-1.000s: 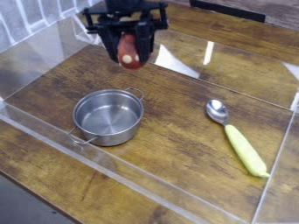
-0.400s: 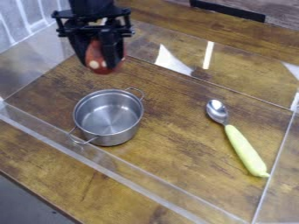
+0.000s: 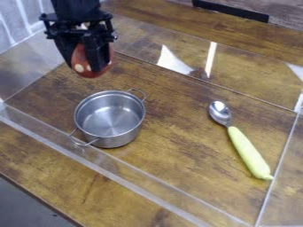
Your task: Remove the mushroom from the silver pot and put it on the table
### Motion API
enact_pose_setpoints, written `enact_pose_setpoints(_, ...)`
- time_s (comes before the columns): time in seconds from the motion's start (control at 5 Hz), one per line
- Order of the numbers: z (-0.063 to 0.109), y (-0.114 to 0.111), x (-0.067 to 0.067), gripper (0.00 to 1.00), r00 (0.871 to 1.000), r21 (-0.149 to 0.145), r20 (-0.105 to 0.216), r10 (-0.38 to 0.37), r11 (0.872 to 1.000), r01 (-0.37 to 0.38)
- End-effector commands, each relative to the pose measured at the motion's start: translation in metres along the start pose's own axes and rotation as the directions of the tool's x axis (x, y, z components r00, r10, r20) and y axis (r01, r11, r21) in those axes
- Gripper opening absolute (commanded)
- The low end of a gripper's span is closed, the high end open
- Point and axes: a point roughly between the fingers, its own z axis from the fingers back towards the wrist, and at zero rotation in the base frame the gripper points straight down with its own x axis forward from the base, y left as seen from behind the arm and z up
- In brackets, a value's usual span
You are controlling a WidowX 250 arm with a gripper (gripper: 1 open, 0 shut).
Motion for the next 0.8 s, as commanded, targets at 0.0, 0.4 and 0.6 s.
enact_pose_setpoints(0.0, 0.006, 0.006, 0.001, 0.0, 0.997, 0.025, 0.069, 0.043, 0.999, -0.045)
enact_pose_setpoints(0.4, -0.006, 0.027, 0.022, 0.0, 0.993, 0.044, 0.082, 0.083, 0.995, -0.087)
enact_pose_setpoints(0.6, -0.011, 0.037, 0.032, 0.0, 0.991, 0.054, 0.09, 0.102, 0.993, -0.107)
